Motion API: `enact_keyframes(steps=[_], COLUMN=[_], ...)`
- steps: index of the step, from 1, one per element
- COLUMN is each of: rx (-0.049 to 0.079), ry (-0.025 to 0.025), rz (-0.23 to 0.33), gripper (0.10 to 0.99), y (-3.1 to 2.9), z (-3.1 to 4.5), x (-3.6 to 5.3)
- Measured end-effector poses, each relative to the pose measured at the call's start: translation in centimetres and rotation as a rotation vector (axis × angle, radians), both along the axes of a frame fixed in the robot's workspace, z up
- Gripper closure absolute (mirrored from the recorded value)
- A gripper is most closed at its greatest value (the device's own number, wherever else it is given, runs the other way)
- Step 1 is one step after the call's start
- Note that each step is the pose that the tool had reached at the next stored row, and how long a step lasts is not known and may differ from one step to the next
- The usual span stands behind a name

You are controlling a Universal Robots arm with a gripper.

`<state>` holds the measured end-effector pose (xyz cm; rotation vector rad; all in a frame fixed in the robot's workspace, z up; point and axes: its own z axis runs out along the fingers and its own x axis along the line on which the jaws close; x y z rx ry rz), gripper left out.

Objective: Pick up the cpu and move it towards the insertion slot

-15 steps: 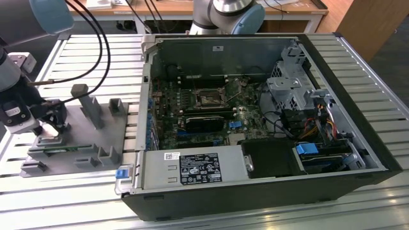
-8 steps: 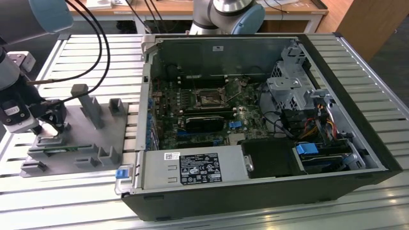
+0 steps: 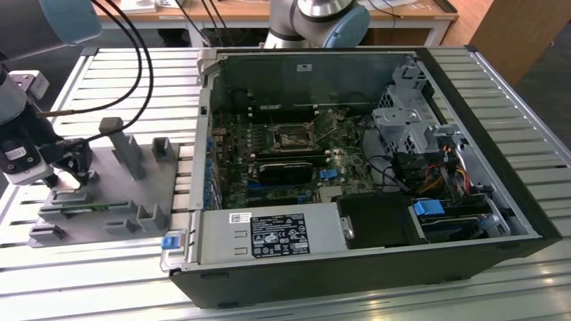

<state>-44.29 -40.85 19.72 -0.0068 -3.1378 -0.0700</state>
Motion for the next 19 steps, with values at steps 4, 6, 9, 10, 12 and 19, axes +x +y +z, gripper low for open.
enact_keyframes(steps=[4,6,9,10,12,19], rx=[0.000,0.000,0.000,0.000,0.000,0.000], ry=[0.0000,0.0001,0.0001,0.0001,0.0001,0.0001], rz=[0.000,0.000,0.000,0.000,0.000,0.000], gripper=[0.545,0.545,0.545,0.545,0.545,0.545], y=[0.00,0.00,0.00,0.00,0.00,0.00], z=[0.11,0.17,0.24,0.27,0.33,0.51], x=[0.00,0.00,0.00,0.00,0.00,0.00])
